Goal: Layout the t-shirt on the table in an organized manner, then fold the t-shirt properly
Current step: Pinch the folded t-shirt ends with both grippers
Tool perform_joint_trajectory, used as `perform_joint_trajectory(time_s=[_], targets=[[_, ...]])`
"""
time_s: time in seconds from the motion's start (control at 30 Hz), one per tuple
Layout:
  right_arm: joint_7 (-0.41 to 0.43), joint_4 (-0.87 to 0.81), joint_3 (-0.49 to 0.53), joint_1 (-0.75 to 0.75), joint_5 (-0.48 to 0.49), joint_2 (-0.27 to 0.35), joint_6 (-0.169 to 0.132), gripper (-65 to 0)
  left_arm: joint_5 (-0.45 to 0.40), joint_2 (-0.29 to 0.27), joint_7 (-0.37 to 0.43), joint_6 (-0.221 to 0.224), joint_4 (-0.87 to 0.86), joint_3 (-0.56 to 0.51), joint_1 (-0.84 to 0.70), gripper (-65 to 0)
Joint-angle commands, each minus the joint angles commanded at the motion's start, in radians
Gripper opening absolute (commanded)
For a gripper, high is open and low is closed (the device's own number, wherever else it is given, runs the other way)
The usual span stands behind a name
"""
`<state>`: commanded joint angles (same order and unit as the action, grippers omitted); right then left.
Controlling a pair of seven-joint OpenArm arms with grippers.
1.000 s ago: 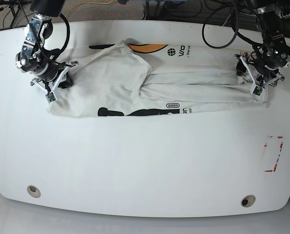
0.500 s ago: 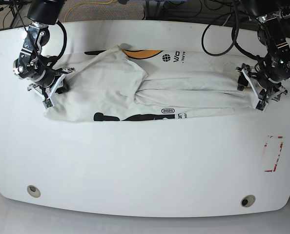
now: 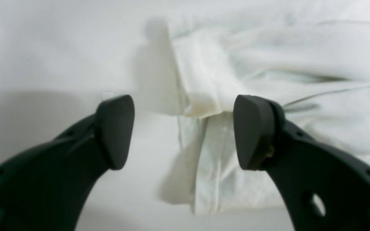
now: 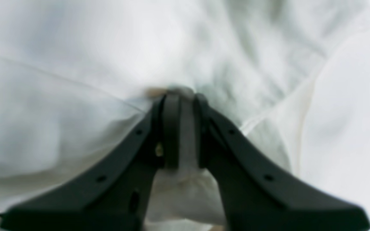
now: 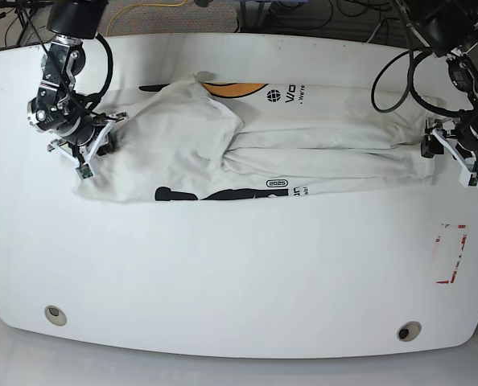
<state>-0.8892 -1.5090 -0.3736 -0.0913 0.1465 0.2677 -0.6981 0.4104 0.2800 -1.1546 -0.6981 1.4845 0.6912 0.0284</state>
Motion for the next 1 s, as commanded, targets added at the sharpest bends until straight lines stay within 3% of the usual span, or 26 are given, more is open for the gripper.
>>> perform_joint_trajectory(time_s=[0.3,0.6,0.67,0.77,0.8,0.9,1.0], targets=[[0.000,0.000,0.000,0.000,0.000,-0.006,0.000,-56.9,0.133,0.049,-0.023,0.000,-0.129,-0.080,-0.008,-19.6],[0.000,0.000,0.000,-0.002,0.000,-0.006,0.000,-56.9,0.141,0.046,-0.023,0.000,-0.130,-0.150,-0.038,-21.5],[0.000,0.000,-0.002,-0.002,0.000,-0.006,0.000,-56.9,0.140,0.044,-0.023,0.000,-0.130,-0.175,-0.041,-26.0],[0.000,0.000,-0.002,-0.002,0.000,-0.006,0.000,-56.9,0.138,0.044,-0.023,0.000,-0.130,-0.209,-0.043,-41.5],[0.000,0.000,-0.002,-0.002,0.000,-0.006,0.000,-56.9,0.138,0.044,-0.021,0.000,-0.129,-0.215,-0.043,-50.6],[0.000,0.000,-0.003,0.000,0.000,-0.006,0.000,-56.9,0.138,0.043,-0.021,0.000,-0.124,-0.218,-0.043,-63.3],[0.000,0.000,-0.003,0.000,0.000,-0.006,0.000,-56.9,0.138,0.046,-0.021,0.000,-0.100,-0.216,-0.044,-62.9]])
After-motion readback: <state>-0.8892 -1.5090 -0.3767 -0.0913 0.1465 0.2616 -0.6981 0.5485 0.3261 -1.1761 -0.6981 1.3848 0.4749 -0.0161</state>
